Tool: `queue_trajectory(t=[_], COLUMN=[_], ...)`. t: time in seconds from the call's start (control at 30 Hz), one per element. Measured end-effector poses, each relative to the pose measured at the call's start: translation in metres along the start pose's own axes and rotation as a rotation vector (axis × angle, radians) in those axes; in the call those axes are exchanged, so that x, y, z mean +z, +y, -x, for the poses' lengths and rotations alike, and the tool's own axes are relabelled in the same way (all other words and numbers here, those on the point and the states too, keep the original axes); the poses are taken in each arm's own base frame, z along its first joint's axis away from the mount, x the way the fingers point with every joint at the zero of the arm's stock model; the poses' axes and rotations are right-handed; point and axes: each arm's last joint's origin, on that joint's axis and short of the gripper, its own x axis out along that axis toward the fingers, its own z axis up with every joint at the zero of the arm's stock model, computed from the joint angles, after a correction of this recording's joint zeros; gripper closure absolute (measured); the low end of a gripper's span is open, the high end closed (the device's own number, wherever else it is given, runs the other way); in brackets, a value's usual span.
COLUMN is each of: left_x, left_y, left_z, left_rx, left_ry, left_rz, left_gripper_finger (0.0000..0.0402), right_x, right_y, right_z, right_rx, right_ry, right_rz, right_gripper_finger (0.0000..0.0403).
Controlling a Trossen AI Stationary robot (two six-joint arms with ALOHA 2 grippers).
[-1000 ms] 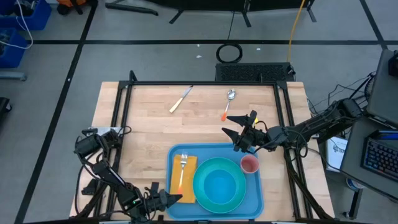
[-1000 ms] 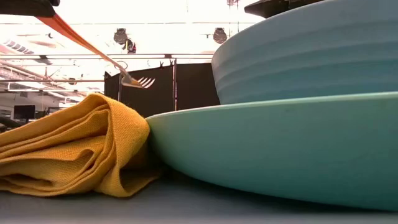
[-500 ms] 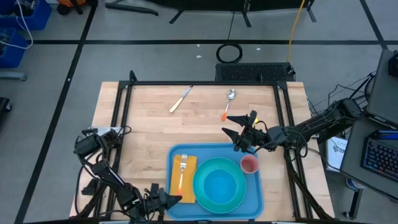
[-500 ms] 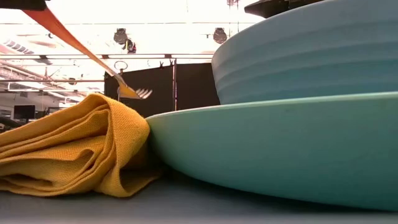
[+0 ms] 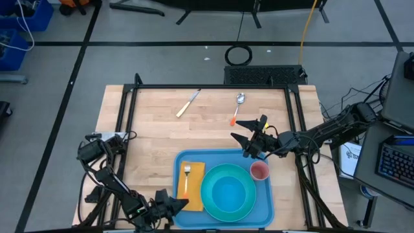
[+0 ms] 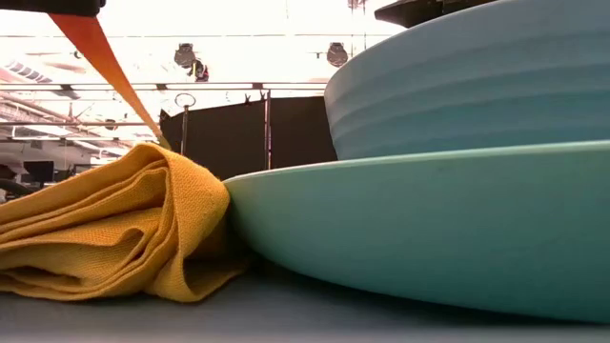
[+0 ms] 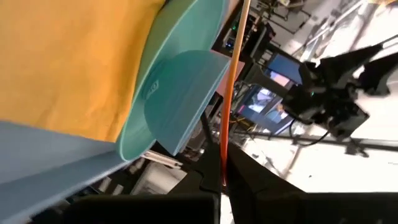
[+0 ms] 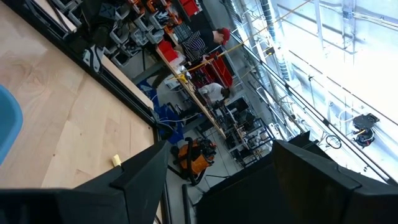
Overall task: Set up tray
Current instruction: Put the orange fork on top of the yellow table napkin
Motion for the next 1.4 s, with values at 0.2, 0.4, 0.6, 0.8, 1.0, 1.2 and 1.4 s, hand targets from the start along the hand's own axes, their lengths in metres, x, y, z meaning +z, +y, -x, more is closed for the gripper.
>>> queue_trajectory(t=[0.2,0.4,0.6,0.8,1.0,1.2,1.4], left_x=[0.000,0.000,0.001,0.000,0.000,0.003,0.004], left_y=[0.000,0.001,0.000,-0.015,-0.030,-0.031,-0.031], left_z=[0.000,0.001,0.000,0.005,0.002,0.002,0.001], left_rx=[0.010,0.012,0.004,0.050,0.168,0.156,0.156], left_ry=[0.003,0.003,-0.004,-0.013,-0.020,-0.040,-0.051], left_rz=[0.088,0.154,0.195,0.176,0.190,0.196,0.196], left_gripper_finger=[0.0395,0.0395,0.0395,0.0395,0.0395,0.0395,0.0395], right_x=[0.000,0.000,0.000,0.000,0.000,0.000,0.000], right_y=[0.000,0.000,0.000,0.000,0.000,0.000,0.000], right_z=[0.000,0.000,0.000,0.000,0.000,0.000,0.000], right_rx=[0.000,0.000,0.000,0.000,0.000,0.000,0.000], right_ry=[0.000,0.000,0.000,0.000,0.000,0.000,0.000], right_rz=[0.000,0.000,0.000,0.000,0.000,0.000,0.000], right_gripper_finger=[0.0124,0.0124,0.0124,0.0124,0.0124,0.0124,0.0124])
